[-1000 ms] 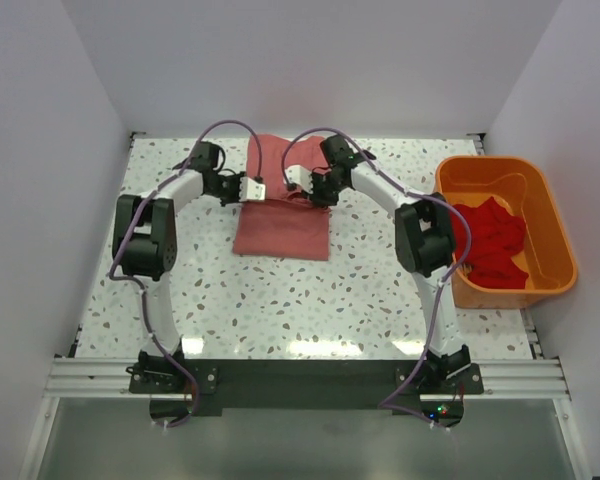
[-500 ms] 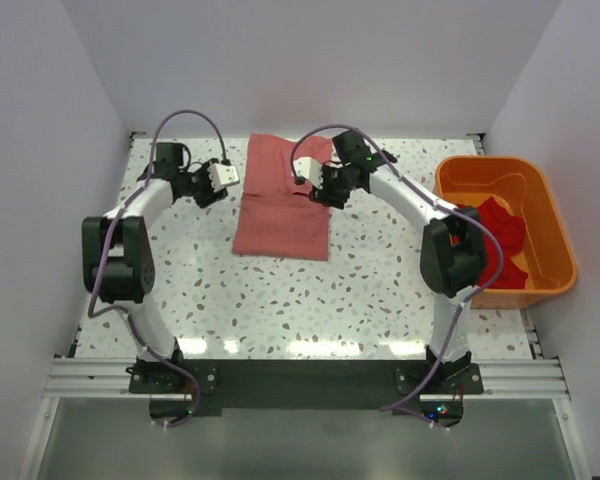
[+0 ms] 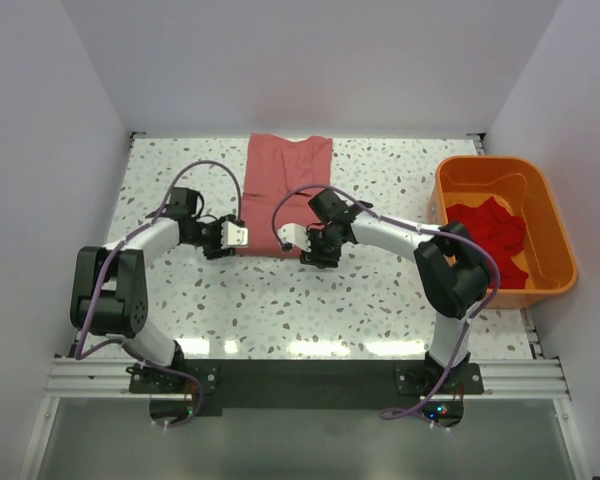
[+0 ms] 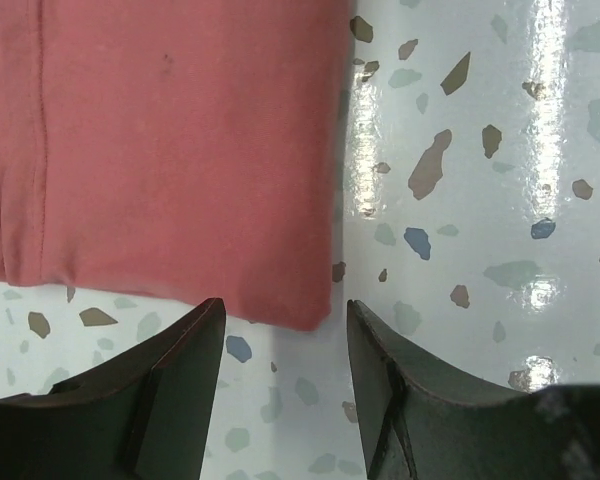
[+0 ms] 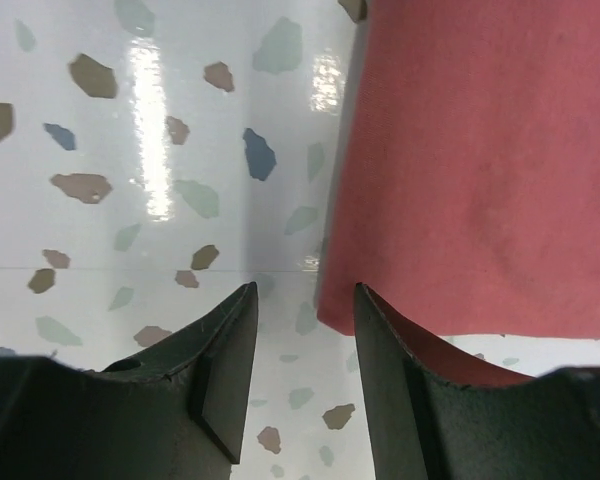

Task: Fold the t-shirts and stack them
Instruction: Fold the tshirt

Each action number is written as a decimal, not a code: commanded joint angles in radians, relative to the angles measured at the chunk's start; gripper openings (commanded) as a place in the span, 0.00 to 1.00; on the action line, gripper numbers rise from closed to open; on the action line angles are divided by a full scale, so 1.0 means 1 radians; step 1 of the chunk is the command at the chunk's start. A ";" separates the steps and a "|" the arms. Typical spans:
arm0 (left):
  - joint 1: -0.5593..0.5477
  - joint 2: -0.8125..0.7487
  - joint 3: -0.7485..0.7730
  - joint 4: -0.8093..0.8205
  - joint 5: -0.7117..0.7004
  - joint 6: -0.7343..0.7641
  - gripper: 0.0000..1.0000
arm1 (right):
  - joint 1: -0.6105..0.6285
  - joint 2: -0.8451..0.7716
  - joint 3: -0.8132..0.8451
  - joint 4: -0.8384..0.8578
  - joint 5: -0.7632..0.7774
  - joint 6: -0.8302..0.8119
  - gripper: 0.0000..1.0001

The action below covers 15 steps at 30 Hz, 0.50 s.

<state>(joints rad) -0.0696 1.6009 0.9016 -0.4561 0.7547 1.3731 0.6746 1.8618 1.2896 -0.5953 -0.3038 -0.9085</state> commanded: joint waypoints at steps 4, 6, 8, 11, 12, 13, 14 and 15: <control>-0.022 0.056 0.036 -0.019 0.023 0.105 0.57 | -0.015 0.051 -0.012 0.158 0.071 0.020 0.45; -0.029 0.065 0.039 -0.042 0.023 0.132 0.56 | -0.013 0.068 -0.003 0.160 0.072 0.023 0.43; -0.036 0.073 0.034 -0.047 0.011 0.147 0.56 | -0.013 0.080 0.001 0.157 0.075 0.017 0.39; -0.045 0.086 0.022 -0.029 -0.014 0.162 0.55 | -0.012 0.088 -0.009 0.150 0.077 0.002 0.37; -0.048 0.090 0.019 -0.023 -0.023 0.164 0.55 | -0.013 0.088 -0.012 0.147 0.078 -0.006 0.36; -0.050 0.097 0.019 -0.018 -0.035 0.159 0.54 | -0.013 0.088 -0.021 0.147 0.081 -0.007 0.34; -0.058 0.102 0.022 -0.007 -0.041 0.156 0.52 | -0.013 0.088 -0.024 0.147 0.083 -0.009 0.29; -0.061 0.109 0.023 0.003 -0.046 0.140 0.51 | -0.013 0.089 -0.030 0.150 0.088 -0.018 0.26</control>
<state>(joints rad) -0.1154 1.6901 0.9115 -0.4782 0.7170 1.4891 0.6609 1.9297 1.2785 -0.4763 -0.2325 -0.9043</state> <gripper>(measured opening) 0.521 0.287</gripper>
